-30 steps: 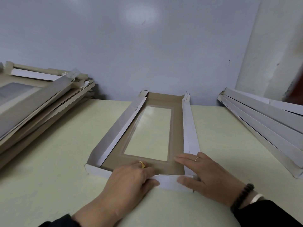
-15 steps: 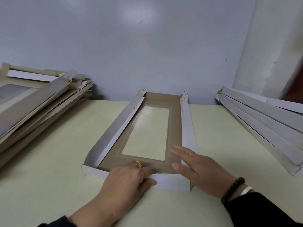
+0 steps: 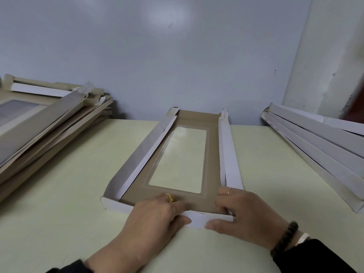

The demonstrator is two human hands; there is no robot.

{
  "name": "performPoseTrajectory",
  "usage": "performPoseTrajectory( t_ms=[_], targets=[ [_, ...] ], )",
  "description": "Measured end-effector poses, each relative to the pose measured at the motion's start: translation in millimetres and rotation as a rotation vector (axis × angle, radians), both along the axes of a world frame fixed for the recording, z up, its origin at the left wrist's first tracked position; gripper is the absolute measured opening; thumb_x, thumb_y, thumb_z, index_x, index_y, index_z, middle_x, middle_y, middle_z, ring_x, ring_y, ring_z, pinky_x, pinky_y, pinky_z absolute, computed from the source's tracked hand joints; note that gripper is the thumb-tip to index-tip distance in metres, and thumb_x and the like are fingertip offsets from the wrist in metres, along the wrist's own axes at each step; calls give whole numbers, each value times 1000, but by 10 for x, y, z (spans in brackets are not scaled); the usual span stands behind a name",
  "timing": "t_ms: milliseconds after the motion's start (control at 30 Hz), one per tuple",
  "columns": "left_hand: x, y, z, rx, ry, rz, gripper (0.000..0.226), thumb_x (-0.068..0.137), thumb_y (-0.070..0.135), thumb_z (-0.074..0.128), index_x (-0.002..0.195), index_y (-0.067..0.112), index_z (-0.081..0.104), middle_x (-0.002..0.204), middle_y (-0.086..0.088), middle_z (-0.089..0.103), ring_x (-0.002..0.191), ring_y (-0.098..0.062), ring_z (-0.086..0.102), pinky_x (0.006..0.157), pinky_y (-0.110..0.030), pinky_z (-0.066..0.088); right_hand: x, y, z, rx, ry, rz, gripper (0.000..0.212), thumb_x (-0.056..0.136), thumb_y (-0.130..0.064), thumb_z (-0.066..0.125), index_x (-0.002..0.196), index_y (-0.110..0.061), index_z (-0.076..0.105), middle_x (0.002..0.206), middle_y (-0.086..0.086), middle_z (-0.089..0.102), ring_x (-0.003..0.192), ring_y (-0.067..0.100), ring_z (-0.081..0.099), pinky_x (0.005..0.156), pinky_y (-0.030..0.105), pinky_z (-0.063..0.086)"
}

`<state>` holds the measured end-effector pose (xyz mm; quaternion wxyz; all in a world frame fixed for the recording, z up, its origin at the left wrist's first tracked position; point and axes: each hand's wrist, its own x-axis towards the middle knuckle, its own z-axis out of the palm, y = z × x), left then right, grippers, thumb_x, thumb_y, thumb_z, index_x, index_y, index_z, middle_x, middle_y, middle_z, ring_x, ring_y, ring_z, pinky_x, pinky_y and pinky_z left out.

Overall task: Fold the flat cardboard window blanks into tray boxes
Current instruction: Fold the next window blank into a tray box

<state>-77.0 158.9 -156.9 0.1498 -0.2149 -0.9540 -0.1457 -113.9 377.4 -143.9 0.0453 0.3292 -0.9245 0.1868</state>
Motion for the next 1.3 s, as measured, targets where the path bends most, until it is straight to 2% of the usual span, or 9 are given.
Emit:
performPoseTrajectory(
  t_ms=[333, 500, 567, 700, 800, 900, 1067, 1200, 1300],
  targets=[
    [13, 14, 49, -18, 40, -18, 23, 85, 48, 45, 93, 35, 61, 77, 9, 59, 76, -12, 58, 54, -21, 31, 66, 14, 16, -127, 54, 25, 44, 71, -52, 58, 58, -15, 38, 63, -7, 38, 56, 11, 35, 54, 27, 33],
    [6, -2, 106, -123, 69, 1, 30, 81, 49, 43, 69, 27, 59, 65, 11, 55, 64, -7, 56, 50, -18, 31, 99, -46, -20, 46, 150, 56, 43, 87, -52, 29, 93, -21, 58, 86, -3, 58, 81, 16, 53, 74, 31, 42],
    [-12, -64, 129, -67, -20, 0, 38, 86, 53, 34, 81, 26, 60, 76, 8, 53, 78, -10, 54, 61, -18, 33, 67, -12, -45, 94, 187, 14, 35, 94, -48, 30, 101, -24, 55, 94, -3, 59, 90, 18, 53, 79, 31, 42],
    [-133, -333, 165, -66, 28, 10, 51, 83, 62, 26, 96, 31, 64, 83, 10, 53, 79, -12, 50, 62, -12, 28, -39, 157, -18, 107, 237, -81, 24, 98, -35, 37, 97, -19, 54, 94, -1, 59, 90, 23, 53, 75, 28, 36],
    [-246, -514, 184, -194, 75, -40, 69, 75, 75, 15, 72, 24, 61, 76, 10, 56, 75, -9, 53, 63, -19, 32, -95, 240, -3, 101, 257, -90, 23, 97, -31, 42, 90, -14, 56, 86, 0, 60, 84, 24, 53, 73, 26, 27],
    [-302, -633, 158, -234, -43, 54, 101, 52, 91, -13, 73, 21, 57, 105, 21, 57, 87, -1, 45, 77, -18, 33, -122, 253, -32, 104, 280, -81, 28, 96, -35, 37, 87, -15, 55, 84, -2, 58, 81, 22, 51, 71, 24, 24],
    [-356, -656, 116, -246, -125, 74, 82, 43, 92, -17, 58, 33, 38, 139, 21, 43, 105, -2, 46, 86, -18, 36, -121, 271, -33, 85, 275, -77, 29, 96, -34, 40, 85, -12, 55, 80, 0, 56, 77, 22, 49, 70, 24, 25],
    [-337, -670, 92, -246, -43, 73, 104, 49, 91, -18, 74, 26, 60, 107, 13, 55, 88, -4, 47, 79, -19, 38, -117, 266, -36, 85, 264, -88, 25, 97, -35, 39, 89, -16, 53, 83, -6, 52, 83, 17, 48, 76, 24, 29],
    [-313, -679, 53, -180, 21, 67, 80, 60, 90, -6, 64, 29, 46, 74, 14, 42, 64, -6, 36, 63, -12, 30, -128, 280, -51, 98, 260, -87, 28, 98, -37, 35, 92, -17, 54, 86, -7, 53, 86, 15, 49, 80, 21, 30]
  ],
)
